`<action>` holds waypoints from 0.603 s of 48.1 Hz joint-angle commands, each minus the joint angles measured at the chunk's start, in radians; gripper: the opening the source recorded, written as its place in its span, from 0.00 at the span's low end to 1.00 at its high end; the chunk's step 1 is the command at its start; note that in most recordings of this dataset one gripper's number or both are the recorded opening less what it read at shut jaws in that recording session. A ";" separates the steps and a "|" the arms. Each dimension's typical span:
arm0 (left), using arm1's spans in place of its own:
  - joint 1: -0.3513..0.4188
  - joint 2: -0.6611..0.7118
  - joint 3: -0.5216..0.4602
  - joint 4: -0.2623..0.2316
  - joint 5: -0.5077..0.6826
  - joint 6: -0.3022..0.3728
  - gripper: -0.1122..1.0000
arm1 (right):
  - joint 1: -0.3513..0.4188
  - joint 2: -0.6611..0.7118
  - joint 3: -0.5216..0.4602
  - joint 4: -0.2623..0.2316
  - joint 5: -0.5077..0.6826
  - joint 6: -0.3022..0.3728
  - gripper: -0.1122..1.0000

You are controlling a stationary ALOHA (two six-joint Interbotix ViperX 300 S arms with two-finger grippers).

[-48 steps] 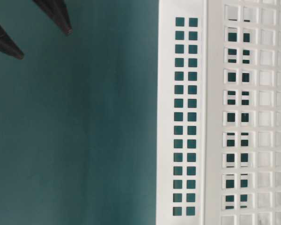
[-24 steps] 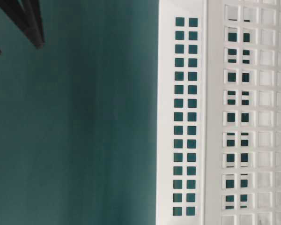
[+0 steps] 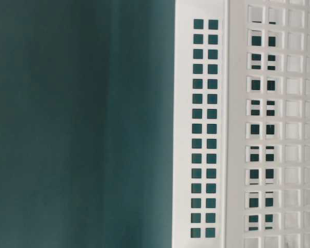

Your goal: Lift the white basket with both hands.

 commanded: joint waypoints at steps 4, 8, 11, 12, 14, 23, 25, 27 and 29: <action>-0.005 -0.025 -0.011 0.003 -0.009 0.005 0.95 | 0.000 -0.051 0.018 -0.003 -0.021 -0.005 0.95; -0.005 -0.041 -0.005 0.003 -0.009 0.005 0.95 | 0.000 -0.074 0.031 -0.002 -0.025 -0.005 0.95; -0.005 -0.054 0.002 0.003 -0.009 0.002 0.95 | 0.000 -0.083 0.040 -0.002 -0.025 -0.005 0.95; -0.006 -0.058 0.005 0.003 -0.009 0.000 0.95 | 0.000 -0.083 0.043 -0.002 -0.025 -0.005 0.95; -0.009 -0.063 0.006 0.003 -0.009 -0.002 0.95 | 0.000 -0.084 0.048 -0.003 -0.026 -0.003 0.95; -0.028 -0.066 0.009 0.003 -0.009 0.002 0.95 | -0.002 -0.080 0.055 -0.002 -0.035 -0.003 0.95; -0.029 -0.066 0.011 0.003 -0.009 0.000 0.95 | 0.000 -0.078 0.055 -0.002 -0.037 -0.003 0.95; -0.029 -0.064 0.012 0.003 -0.009 0.000 0.95 | 0.000 -0.080 0.057 -0.002 -0.038 -0.003 0.95; -0.029 -0.064 0.015 0.003 -0.008 0.000 0.95 | 0.000 -0.080 0.057 -0.002 -0.038 -0.003 0.95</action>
